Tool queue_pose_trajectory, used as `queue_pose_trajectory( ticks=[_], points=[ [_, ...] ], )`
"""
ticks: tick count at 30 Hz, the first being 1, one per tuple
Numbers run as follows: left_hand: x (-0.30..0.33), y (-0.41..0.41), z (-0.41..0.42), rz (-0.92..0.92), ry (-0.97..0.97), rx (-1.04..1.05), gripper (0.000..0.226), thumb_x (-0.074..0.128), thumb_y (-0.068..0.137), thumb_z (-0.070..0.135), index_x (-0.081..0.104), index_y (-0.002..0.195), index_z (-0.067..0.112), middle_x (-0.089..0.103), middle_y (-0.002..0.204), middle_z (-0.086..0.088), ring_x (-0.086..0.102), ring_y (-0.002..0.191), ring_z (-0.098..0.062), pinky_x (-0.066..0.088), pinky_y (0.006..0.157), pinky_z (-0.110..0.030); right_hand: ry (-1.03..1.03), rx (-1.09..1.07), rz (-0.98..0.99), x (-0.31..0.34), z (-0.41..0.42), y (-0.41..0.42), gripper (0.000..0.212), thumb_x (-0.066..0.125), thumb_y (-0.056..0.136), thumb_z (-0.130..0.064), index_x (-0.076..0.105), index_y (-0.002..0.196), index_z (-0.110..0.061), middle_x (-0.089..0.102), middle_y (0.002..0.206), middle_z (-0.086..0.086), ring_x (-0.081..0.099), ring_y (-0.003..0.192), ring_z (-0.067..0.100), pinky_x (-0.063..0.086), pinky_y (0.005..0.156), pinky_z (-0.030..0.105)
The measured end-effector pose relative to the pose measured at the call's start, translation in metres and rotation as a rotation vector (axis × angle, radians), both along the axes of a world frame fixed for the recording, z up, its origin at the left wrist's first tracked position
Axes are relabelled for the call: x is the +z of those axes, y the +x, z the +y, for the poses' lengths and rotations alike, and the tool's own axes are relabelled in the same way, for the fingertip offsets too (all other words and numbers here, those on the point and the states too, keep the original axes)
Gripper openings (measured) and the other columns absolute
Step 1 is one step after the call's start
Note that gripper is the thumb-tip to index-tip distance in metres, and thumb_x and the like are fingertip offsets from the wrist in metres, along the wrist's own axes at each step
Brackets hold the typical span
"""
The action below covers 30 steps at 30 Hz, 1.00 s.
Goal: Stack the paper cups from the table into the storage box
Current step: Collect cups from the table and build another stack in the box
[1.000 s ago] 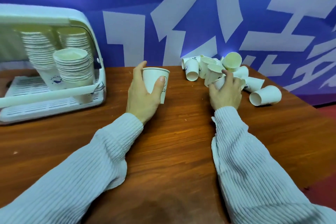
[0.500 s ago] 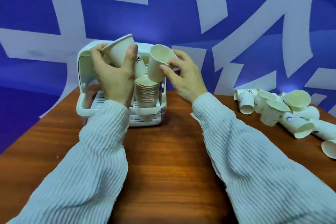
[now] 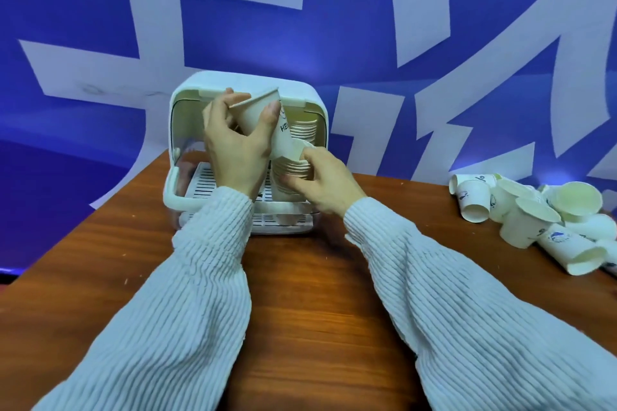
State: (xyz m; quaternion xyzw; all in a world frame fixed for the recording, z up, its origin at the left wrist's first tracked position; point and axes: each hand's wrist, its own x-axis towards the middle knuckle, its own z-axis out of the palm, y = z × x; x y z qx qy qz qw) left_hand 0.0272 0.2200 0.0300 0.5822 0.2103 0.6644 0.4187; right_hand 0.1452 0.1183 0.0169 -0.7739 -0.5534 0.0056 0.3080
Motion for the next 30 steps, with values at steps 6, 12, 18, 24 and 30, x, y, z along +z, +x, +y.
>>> queue_pose_trajectory(
  ticks=[6, 12, 18, 24, 30],
  points=[
    [0.007, 0.003, -0.004, 0.031, 0.162, 0.032, 0.033, 0.083, 0.08, 0.048, 0.06, 0.092, 0.027, 0.056, 0.14, 0.009, 0.055, 0.13, -0.014, 0.051, 0.104, -0.043, 0.189, -0.046, 0.272, -0.006, -0.007, -0.009, 0.094, 0.088, 0.071, -0.052, 0.025, 0.139, -0.039, 0.067, 0.129, -0.006, 0.067, 0.114, 0.026, 0.053, 0.099, 0.048],
    [-0.01, 0.014, -0.003, 0.624, 0.442, -0.038, 0.031, 0.074, 0.089, 0.039, 0.073, 0.11, 0.016, 0.067, 0.126, 0.003, 0.064, 0.114, -0.018, 0.047, 0.103, -0.038, 0.185, -0.036, 0.313, -0.012, -0.006, -0.005, 0.111, 0.083, 0.08, -0.041, 0.004, 0.157, -0.045, 0.067, 0.133, 0.005, 0.071, 0.107, 0.027, 0.056, 0.097, 0.049],
    [-0.029, 0.013, -0.008, 0.932, 0.455, 0.138, 0.048, 0.03, 0.102, 0.048, 0.073, 0.106, 0.026, 0.069, 0.125, 0.001, 0.046, 0.14, -0.019, 0.004, 0.123, -0.061, 0.212, -0.005, 0.365, -0.018, -0.005, -0.002, 0.108, 0.079, 0.081, -0.042, 0.002, 0.157, -0.047, 0.064, 0.137, -0.001, 0.069, 0.112, 0.024, 0.055, 0.1, 0.049],
    [-0.026, 0.014, -0.03, 0.745, 0.555, 0.303, 0.035, 0.048, 0.096, 0.04, 0.071, 0.115, 0.02, 0.069, 0.123, 0.0, 0.043, 0.142, -0.023, 0.008, 0.124, -0.058, 0.192, 0.052, 0.402, -0.024, -0.035, -0.001, 0.115, 0.082, 0.085, -0.034, -0.004, 0.161, -0.044, 0.043, 0.158, 0.0, 0.048, 0.141, 0.012, 0.042, 0.117, 0.043],
    [-0.026, 0.061, -0.106, 0.445, 0.791, 0.033, 0.031, 0.059, 0.092, 0.031, 0.071, 0.113, 0.012, 0.067, 0.12, -0.007, 0.054, 0.129, -0.03, 0.041, 0.108, -0.051, 0.203, -0.16, 0.381, -0.044, -0.12, 0.038, 0.098, 0.075, 0.088, -0.027, 0.009, 0.159, -0.046, 0.053, 0.149, 0.001, 0.054, 0.135, 0.014, 0.044, 0.114, 0.042]
  ],
)
